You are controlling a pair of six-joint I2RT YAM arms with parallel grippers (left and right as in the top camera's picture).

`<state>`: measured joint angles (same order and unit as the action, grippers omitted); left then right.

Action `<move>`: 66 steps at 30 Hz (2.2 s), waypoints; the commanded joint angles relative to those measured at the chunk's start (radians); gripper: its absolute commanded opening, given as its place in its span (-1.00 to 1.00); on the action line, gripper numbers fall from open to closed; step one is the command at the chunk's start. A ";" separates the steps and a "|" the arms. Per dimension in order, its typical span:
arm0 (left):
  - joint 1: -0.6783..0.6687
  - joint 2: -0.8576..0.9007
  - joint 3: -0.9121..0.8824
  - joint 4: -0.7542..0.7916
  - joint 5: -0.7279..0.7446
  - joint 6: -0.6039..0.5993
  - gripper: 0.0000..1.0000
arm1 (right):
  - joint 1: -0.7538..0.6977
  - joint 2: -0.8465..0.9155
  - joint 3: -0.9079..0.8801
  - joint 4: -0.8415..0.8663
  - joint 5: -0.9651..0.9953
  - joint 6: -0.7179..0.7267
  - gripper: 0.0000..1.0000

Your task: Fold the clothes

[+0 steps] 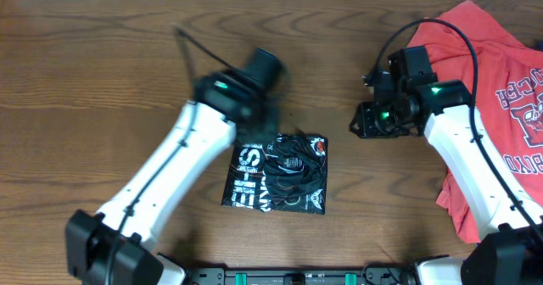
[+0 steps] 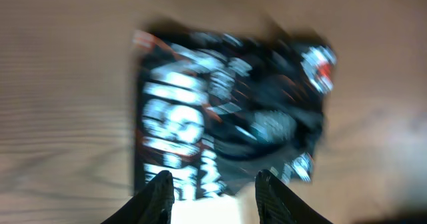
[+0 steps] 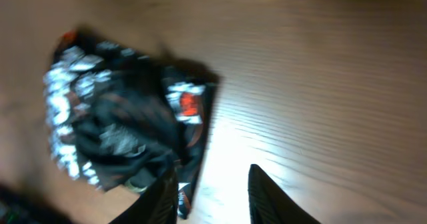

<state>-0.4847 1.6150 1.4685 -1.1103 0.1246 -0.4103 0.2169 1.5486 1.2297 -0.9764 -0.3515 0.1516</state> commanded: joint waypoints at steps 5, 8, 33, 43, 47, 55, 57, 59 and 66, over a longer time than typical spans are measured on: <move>0.152 0.029 -0.030 0.003 -0.023 0.020 -0.16 | 0.197 0.085 -0.033 0.079 -0.059 -0.092 -0.18; 0.153 0.048 -0.081 0.031 -0.021 0.020 -0.16 | 0.269 0.153 -0.033 0.124 0.000 -0.054 -0.18; 0.108 0.127 -0.420 0.425 0.074 0.021 -0.06 | 0.217 0.212 -0.033 0.060 0.436 0.308 -0.77; 0.108 0.127 -0.420 0.421 0.073 0.021 -0.03 | 0.209 0.111 -0.032 0.058 0.079 0.110 -0.71; 0.108 0.127 -0.420 0.421 0.074 0.021 0.06 | 0.269 0.093 -0.033 0.155 -0.135 0.031 -0.47; 0.108 0.127 -0.420 0.421 0.074 0.021 0.08 | 0.414 0.208 -0.033 0.201 -0.115 0.053 -0.30; 0.108 0.127 -0.420 0.420 0.074 0.021 0.08 | 0.435 0.247 -0.033 0.213 -0.103 0.064 -0.30; 0.108 0.127 -0.420 0.420 0.074 0.021 0.08 | 0.448 0.284 -0.033 0.225 -0.097 0.064 -0.29; 0.108 0.127 -0.420 0.420 0.073 0.021 0.08 | 0.457 0.343 -0.033 0.123 -0.051 0.085 -0.84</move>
<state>-0.3759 1.7325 1.0576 -0.6868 0.1967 -0.3923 0.6693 1.8843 1.1950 -0.8169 -0.4305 0.2237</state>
